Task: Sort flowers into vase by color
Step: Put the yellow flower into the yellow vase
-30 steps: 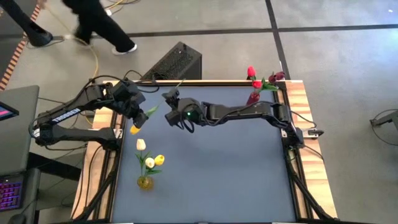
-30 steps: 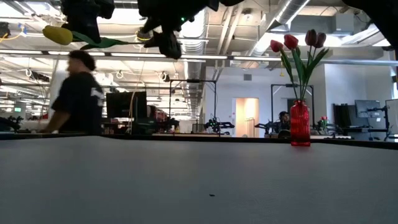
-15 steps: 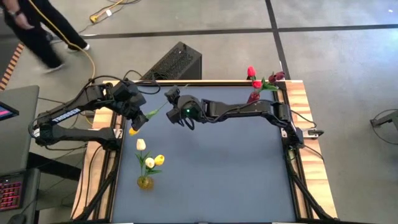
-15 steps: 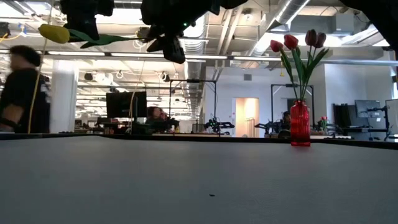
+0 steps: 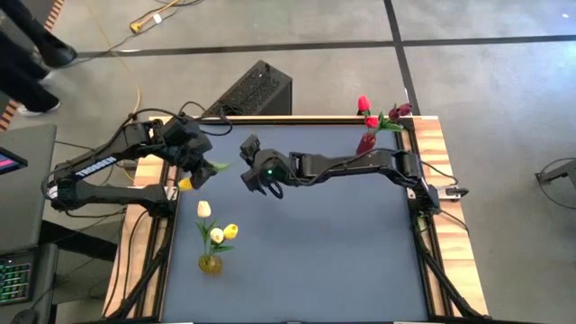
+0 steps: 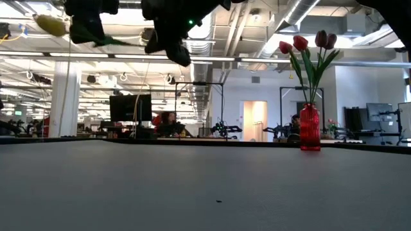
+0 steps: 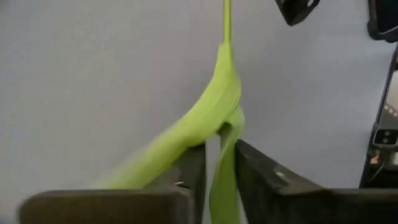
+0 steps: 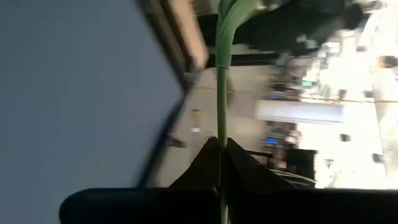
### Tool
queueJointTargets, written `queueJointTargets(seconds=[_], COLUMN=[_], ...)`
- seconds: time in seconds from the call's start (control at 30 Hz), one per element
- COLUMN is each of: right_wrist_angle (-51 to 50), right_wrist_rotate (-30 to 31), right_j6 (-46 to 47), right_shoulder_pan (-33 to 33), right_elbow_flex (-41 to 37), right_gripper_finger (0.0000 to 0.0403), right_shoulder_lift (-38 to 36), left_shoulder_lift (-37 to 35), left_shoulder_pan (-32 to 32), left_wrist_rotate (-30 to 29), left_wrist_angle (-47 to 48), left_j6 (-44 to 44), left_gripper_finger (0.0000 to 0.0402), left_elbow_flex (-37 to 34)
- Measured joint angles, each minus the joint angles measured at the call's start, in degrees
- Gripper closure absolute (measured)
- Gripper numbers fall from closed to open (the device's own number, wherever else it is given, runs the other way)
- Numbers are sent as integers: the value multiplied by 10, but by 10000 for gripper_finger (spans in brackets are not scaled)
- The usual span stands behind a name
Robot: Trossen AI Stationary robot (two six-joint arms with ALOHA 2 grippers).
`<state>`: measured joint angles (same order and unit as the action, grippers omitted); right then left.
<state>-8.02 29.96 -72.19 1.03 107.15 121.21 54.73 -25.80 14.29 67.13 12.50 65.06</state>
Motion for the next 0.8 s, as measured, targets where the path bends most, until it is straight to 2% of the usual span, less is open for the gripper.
queueJointTargets(seconds=[0.1, 0.2, 0.33, 0.43, 0.53, 0.8], right_wrist_angle=[-68, -142, -199, -198, -190, -167], right_wrist_rotate=[-21, -70, -169, -250, -336, -539], right_j6=[50, 139, 275, 369, 452, 612], right_shoulder_pan=[1, 10, 28, 45, 66, 132], right_elbow_flex=[0, 0, 0, 0, 0, 0], right_gripper_finger=[377, 377, 377, 377, 377, 377], right_shoulder_lift=[0, -2, -17, -31, -44, -47], left_shoulder_lift=[-4, -5, -7, -21, -53, -172], left_shoulder_pan=[0, -1, -10, -19, -29, -36], left_wrist_rotate=[7, 6, -76, -135, -141, -153], left_wrist_angle=[-9, -5, -7, -17, -50, -178], left_j6=[-43, -89, -121, -151, -162, -142], left_gripper_finger=[287, 239, 196, 186, 186, 189], left_elbow_flex=[1, 16, 68, 114, 136, 97])
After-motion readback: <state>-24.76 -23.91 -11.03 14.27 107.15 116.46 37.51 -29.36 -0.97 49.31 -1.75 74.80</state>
